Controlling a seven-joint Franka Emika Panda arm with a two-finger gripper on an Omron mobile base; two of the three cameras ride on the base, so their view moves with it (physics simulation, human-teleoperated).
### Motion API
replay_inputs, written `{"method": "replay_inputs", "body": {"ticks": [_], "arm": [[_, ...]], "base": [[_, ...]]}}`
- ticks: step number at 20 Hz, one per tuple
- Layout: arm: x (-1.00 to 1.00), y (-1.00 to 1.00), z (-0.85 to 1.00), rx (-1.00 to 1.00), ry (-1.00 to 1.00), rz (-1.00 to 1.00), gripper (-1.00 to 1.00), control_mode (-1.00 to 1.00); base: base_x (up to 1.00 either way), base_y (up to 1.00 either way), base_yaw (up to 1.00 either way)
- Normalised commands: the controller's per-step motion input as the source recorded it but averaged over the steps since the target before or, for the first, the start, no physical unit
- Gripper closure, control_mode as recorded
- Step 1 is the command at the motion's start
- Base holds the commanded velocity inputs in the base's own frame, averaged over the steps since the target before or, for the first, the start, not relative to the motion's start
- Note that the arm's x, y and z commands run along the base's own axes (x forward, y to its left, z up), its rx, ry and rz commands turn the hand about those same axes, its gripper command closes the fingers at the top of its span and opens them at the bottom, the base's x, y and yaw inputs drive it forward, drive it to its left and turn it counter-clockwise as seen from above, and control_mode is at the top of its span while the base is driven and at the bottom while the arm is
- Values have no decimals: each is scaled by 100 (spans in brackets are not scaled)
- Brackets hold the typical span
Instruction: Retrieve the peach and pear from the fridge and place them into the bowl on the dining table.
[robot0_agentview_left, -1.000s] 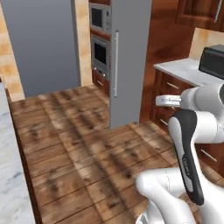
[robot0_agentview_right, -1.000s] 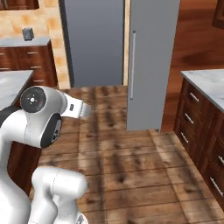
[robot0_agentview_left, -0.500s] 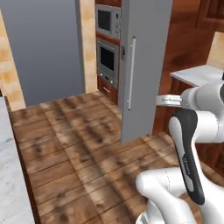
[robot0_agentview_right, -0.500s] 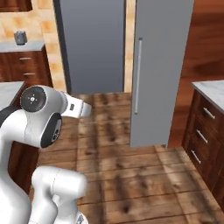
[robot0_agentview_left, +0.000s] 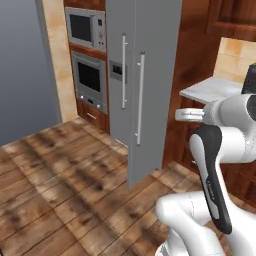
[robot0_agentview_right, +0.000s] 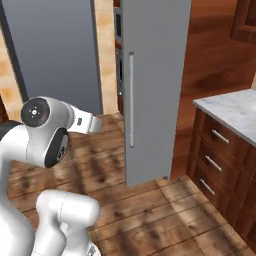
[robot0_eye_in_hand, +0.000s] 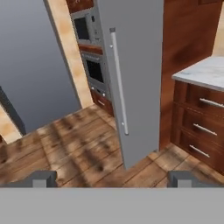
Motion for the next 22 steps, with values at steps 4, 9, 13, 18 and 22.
{"method": "replay_inputs", "body": {"ticks": [4, 9, 13, 18, 22], "arm": [[0, 0, 0, 0, 0, 0, -100, 100], [0, 0, 0, 0, 0, 0, -100, 100], [0, 0, 0, 0, 0, 0, -100, 100], [0, 0, 0, 0, 0, 0, -100, 100], [0, 0, 0, 0, 0, 0, -100, 100]], "base": [[100, 100, -41], [71, 100, -34], [25, 100, -28], [26, 100, -36], [38, 100, -43]]}}
